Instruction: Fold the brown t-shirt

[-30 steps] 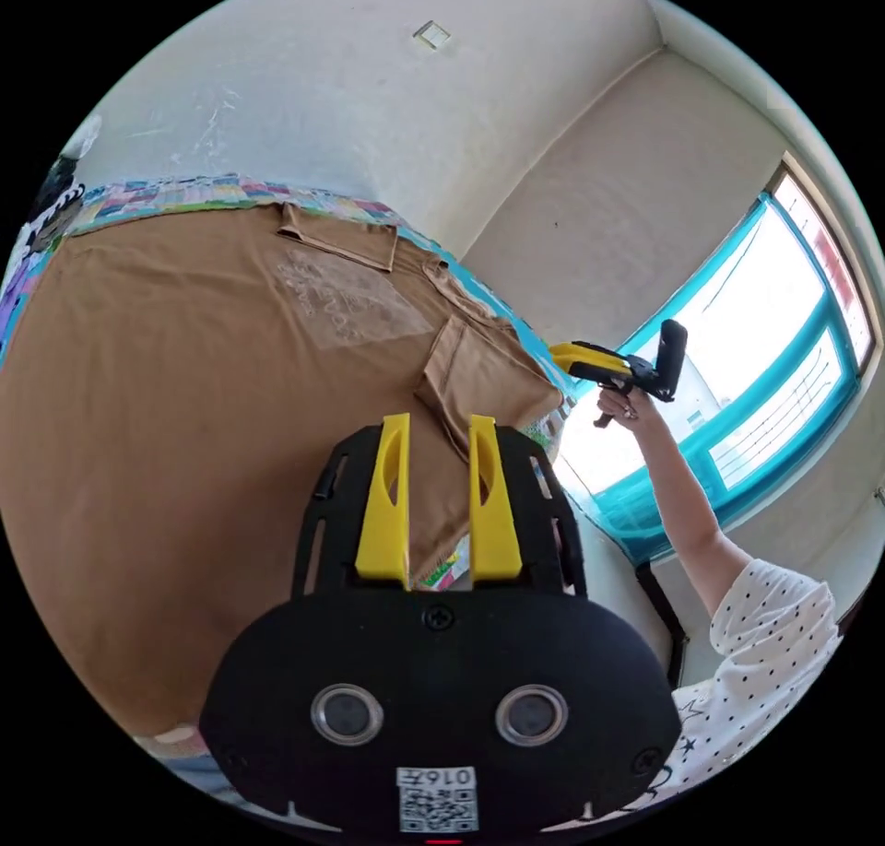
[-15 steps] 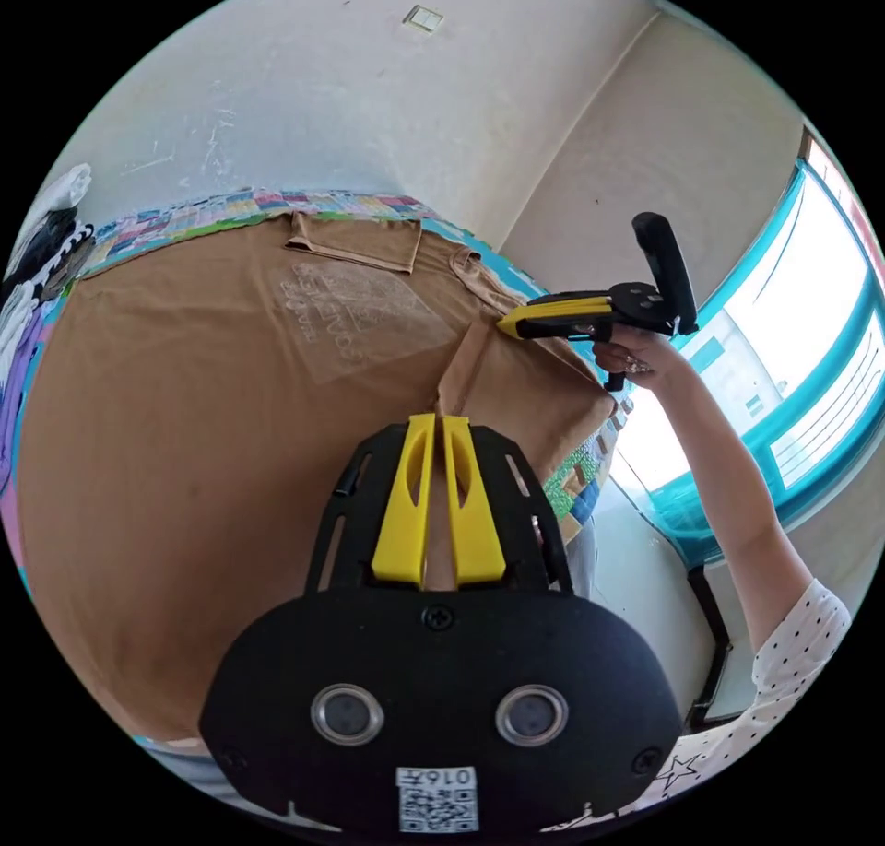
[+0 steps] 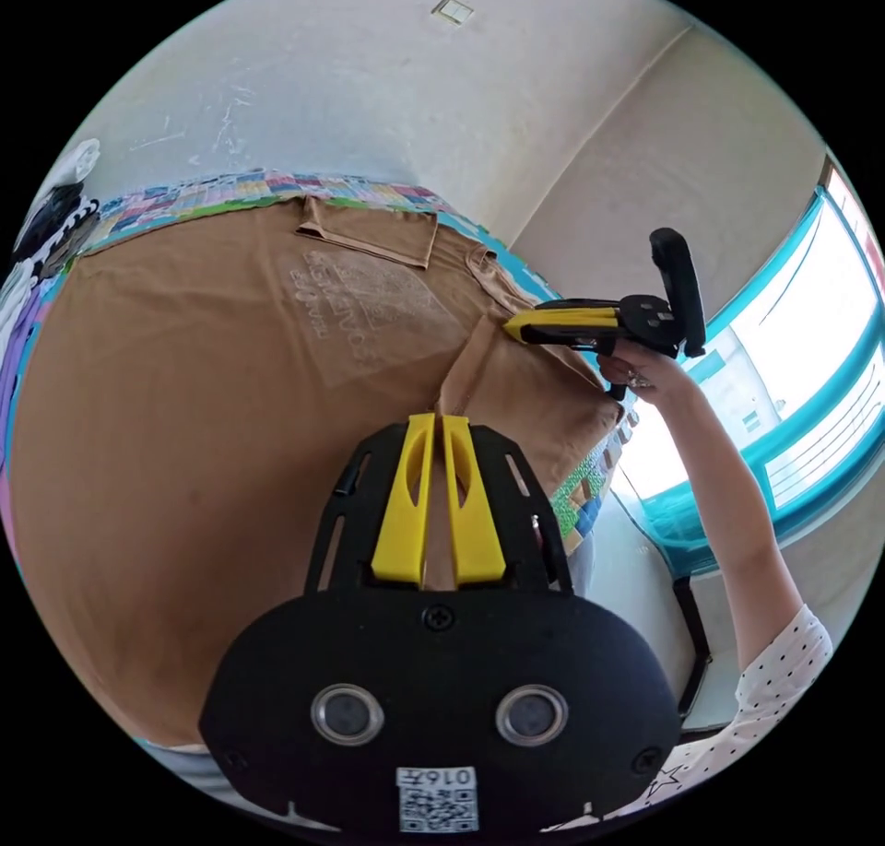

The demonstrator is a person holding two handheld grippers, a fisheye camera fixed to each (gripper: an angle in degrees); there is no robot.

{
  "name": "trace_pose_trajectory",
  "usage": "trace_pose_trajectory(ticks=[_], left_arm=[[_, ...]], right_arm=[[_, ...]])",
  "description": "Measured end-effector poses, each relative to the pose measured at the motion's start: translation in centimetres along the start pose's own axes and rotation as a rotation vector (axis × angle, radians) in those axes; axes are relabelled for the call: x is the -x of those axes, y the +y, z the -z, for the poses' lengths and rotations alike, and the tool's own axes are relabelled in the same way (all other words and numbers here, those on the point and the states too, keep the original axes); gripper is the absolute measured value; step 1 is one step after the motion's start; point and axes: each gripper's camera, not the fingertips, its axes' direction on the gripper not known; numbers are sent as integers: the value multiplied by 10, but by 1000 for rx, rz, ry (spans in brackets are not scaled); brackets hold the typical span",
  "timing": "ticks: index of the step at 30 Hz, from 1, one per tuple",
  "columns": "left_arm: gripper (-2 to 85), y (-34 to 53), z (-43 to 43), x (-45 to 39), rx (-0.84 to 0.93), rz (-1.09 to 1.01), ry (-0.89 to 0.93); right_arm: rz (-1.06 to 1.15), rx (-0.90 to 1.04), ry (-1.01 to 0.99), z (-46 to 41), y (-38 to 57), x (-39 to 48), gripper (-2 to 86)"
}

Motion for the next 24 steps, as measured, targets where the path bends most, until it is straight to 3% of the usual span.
trace_pose_trajectory(ticks=[6,13,20,24], left_arm=[[-9,6,4,-3,-21,8,-11],[-9,5,-4,0,-9,22,-8],[-7,15,-5,8,-11,57,39],[-9,35,8,-1,-70,-9,149]], right_arm=[[59,-43,13,11,-11,21,-1],[104,59,79,-9,-16,47,9],[-18,59,210,8,18,52,38],[-41,-127,197,53,77,88,11]])
